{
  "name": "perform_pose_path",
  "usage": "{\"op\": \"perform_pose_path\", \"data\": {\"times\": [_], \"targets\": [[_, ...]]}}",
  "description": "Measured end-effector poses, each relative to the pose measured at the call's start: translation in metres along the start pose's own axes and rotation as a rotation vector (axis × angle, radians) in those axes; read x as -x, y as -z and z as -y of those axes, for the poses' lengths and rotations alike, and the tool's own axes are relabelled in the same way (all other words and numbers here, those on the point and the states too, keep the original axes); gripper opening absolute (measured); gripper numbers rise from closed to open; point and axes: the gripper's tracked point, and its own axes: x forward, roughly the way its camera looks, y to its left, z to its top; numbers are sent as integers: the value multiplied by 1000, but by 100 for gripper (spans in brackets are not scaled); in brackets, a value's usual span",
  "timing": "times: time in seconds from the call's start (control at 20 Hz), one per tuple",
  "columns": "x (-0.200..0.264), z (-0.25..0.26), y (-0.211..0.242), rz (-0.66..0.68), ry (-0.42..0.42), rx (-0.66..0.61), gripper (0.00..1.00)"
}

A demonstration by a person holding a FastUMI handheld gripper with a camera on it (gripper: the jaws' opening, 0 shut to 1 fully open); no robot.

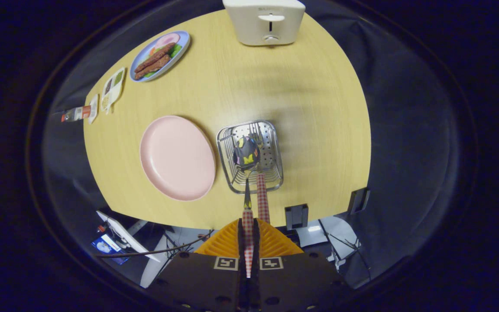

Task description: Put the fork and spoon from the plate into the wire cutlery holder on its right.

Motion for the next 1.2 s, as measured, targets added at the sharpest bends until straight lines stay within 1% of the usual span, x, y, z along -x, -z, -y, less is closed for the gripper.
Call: {"op": "perform_pose_path", "data": {"times": [0.25,0.5,0.55,0.6,0.65,0.8,0.85,0.95,1.0,1.2], "targets": [[-5,-3,-12,-50,15,-14,3],[-3,-13,-23,-44,22,10,3],[-6,-13,-24,-42,28,6,7],[-6,-15,-25,-41,27,4,7],[-7,-16,-26,-36,25,6,12],[-5,-17,-28,-19,20,9,10],[-6,-19,-29,-3,8,10,12],[0,-19,-33,63,-1,34,23],[6,-21,-35,105,-11,53,26],[29,-26,-58,346,-24,141,69]]}}
